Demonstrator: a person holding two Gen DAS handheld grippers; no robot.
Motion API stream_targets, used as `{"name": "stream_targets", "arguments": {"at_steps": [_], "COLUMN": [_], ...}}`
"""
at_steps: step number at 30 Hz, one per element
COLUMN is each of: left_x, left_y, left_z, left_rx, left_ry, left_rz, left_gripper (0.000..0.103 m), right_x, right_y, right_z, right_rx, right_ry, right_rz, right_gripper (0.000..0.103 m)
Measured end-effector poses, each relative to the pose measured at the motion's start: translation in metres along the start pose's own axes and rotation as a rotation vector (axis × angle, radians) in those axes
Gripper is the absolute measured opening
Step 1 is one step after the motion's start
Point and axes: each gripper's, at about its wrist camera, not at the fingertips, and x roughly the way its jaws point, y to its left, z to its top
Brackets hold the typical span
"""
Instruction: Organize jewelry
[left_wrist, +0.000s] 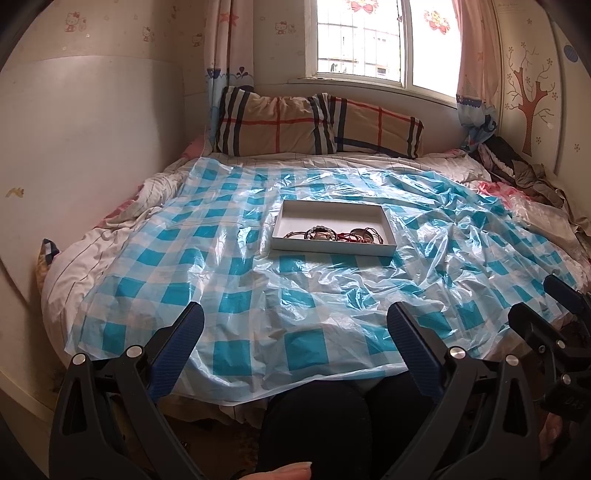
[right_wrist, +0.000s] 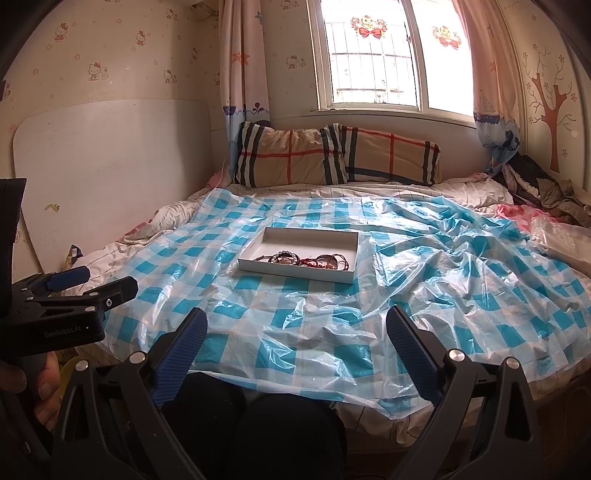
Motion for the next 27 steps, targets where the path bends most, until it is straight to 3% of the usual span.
{"name": "stream_targets", "arguments": {"at_steps": [20,27], "left_x": [0.003,-0.003], "left_y": [-0.005,0.009], "left_z": [0.0,-0.003], "left_rx": [0.002,0.005], "left_ry": [0.002,0.008], "left_rz": [0.002,0.013], "left_gripper": [0.095,0.095], "right_x": [-0.002,-0.002], "right_y": [0.001,0.001], "right_z": [-0.001,-0.003], "right_rx": [0.001,0.002], "right_ry": [0.003,0.004], "right_rz": [0.0,0.001], "right_gripper": [0.094,0.094]}}
